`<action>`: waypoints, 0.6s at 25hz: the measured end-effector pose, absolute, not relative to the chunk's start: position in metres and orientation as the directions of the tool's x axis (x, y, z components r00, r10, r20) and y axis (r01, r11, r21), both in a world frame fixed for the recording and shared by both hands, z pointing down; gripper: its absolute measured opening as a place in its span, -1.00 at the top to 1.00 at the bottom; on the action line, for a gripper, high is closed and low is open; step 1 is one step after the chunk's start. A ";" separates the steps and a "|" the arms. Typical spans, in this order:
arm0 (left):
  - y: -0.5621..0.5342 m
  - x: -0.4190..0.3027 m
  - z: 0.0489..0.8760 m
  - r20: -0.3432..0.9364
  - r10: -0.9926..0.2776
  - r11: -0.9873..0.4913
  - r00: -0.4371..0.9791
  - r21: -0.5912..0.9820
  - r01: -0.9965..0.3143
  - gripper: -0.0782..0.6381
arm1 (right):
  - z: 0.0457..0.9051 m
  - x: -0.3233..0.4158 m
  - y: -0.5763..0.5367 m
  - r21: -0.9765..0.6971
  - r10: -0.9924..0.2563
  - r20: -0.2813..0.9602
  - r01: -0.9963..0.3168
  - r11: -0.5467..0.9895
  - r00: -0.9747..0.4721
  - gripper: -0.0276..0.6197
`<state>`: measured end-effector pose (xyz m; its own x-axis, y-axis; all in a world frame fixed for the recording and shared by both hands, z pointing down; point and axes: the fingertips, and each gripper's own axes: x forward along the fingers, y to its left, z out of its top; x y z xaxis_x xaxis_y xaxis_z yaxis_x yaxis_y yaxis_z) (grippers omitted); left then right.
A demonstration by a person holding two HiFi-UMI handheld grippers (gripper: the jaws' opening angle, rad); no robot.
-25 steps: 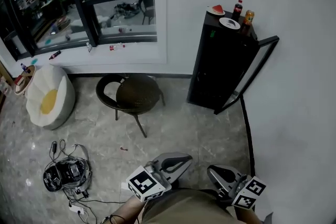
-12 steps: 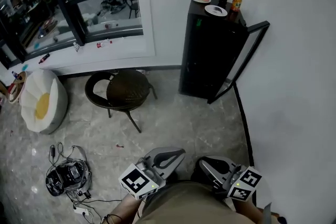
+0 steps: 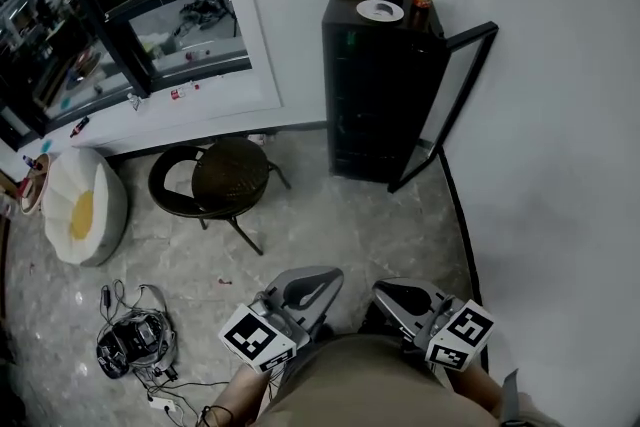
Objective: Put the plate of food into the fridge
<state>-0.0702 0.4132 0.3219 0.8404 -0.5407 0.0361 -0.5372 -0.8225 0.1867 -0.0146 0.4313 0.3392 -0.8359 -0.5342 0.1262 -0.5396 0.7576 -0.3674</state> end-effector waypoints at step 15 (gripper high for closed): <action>0.351 0.018 0.304 0.045 -0.608 -0.785 0.793 0.116 -0.609 0.76 | 0.332 0.075 0.375 -0.340 -0.517 0.110 -0.521 0.783 -0.849 0.83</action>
